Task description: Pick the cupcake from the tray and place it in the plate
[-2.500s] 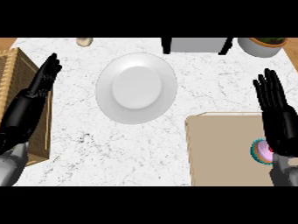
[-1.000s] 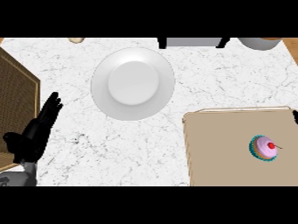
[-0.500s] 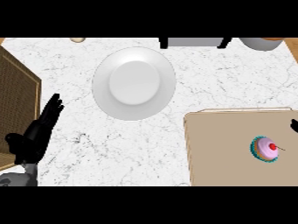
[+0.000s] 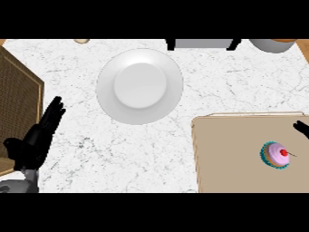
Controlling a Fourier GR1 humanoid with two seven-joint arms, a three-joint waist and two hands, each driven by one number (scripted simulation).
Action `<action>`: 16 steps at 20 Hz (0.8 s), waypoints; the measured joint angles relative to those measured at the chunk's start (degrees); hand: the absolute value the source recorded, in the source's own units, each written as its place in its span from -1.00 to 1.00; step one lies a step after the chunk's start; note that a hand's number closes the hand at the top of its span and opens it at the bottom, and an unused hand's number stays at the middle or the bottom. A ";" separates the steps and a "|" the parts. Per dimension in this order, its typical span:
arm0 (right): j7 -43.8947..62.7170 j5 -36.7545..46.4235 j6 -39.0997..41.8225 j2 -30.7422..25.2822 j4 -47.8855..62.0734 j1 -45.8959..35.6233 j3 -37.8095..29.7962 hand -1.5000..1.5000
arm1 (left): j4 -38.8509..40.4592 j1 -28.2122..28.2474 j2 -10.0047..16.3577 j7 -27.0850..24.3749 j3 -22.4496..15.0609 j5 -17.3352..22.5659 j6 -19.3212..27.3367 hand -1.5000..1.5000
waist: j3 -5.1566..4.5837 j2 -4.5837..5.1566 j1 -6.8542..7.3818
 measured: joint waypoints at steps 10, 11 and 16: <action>0.21 9.03 4.96 7.59 8.56 -7.21 2.63 -1.00 | 0.66 0.41 -2.04 -1.29 1.66 -2.47 -1.29 0.00 | 0.02 0.02 0.05; 0.18 10.48 5.00 8.24 8.99 -7.40 2.91 -1.00 | 0.65 0.43 -1.92 -1.23 2.12 -2.36 -1.82 0.00 | 0.01 0.01 0.03; 0.00 17.18 4.42 12.08 12.65 -9.03 4.37 -1.00 | 1.21 -0.50 -2.46 -0.75 3.35 -3.11 -2.72 0.00 | 0.01 0.01 0.00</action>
